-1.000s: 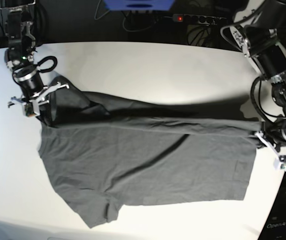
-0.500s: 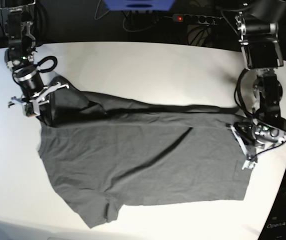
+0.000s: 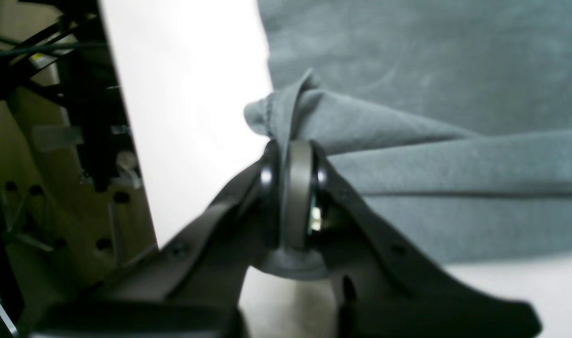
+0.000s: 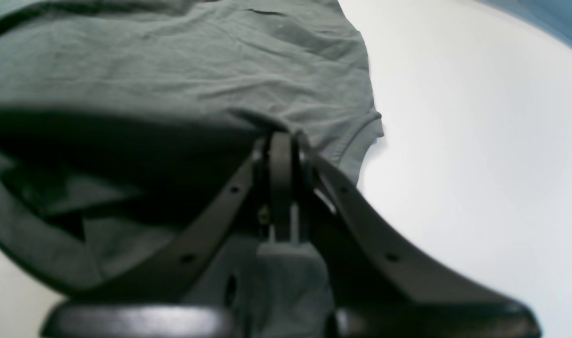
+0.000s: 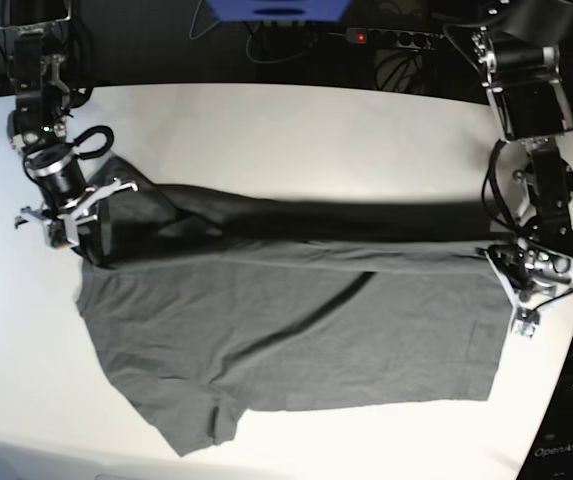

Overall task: Fold the T-shirt properly
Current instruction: 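Lift the held edge with both grippers and fold it over the shirt, then drag the folded edge further across the shirt with both grippers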

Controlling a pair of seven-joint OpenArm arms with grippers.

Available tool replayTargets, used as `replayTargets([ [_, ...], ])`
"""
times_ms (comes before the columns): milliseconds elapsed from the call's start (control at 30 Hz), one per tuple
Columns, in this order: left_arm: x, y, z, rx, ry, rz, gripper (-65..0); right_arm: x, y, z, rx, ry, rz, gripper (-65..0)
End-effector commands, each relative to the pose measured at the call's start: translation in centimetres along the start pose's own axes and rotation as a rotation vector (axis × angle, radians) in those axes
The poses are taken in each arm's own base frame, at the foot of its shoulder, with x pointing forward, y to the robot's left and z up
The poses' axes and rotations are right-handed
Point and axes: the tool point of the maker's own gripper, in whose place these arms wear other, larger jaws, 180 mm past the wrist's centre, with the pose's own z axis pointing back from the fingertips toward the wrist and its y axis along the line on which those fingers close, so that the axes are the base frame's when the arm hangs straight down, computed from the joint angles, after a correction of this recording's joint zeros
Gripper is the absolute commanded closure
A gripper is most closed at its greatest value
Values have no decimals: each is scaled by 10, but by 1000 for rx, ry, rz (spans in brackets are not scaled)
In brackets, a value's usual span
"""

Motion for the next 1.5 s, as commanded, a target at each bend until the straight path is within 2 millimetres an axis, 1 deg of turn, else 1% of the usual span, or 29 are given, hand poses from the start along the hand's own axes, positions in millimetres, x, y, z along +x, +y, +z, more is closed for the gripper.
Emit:
replayTargets([
  [0,22,17,8,43,-71,6,-25,15,-8,0,-16,-50,12,-3],
  [167,22,23,6,87,-74,-22,-25,13,-9,1,-14,-44,19,-3],
  [267,27,16,5,93,-99,-39,-25,13,-12,1,-14,-42,29,-3],
  [333,29,18,5,122,-111,-62,-25,14,-13,1,-15,-44,31,-3],
  [400,33,12,5,123,-132,-73,-25,16,-15,0,-16,-48,36,-3],
  [500,35,10,5,138,-140,-88,-25,18,-18,0,-16,-48,48,-3],
  [667,35,13,5,153,-135,-98,-25,30,-23,-6,-24,-76,61,-3],
  [733,35,13,5,154,-134,-99,-25,33,-29,-7,-26,-79,80,-3],
  [800,34,13,5,156,-134,-99,-25,35,-28,-8,-20,-82,85,-3],
  [867,34,13,5,156,-134,-99,-25,42,-23,-13,-6,-97,90,-3],
  [967,35,13,5,156,-135,-99,-25,42,-18,-16,8,-91,91,-3],
  [1000,35,13,5,156,-135,-99,-25,45,-17,-19,11,-96,99,-3],
  [1100,35,13,5,156,-135,-99,-25,47,-4,-28,36,-79,189,-3],
  [1200,35,13,5,156,-135,-99,-25,49,10,-34,47,-84,229,-3],
  [1267,34,14,5,156,-134,-101,-25,48,15,-35,45,-78,256,-3],
  [1333,34,14,5,156,-134,-101,-25,41,22,-37,52,-62,272,-3],
  [1367,34,14,5,156,-134,-101,-25,45,27,-42,70,-67,283,-3],
  [1467,34,15,5,159,-133,-102,-25,37,45,-52,145,-40,296,-3],
])
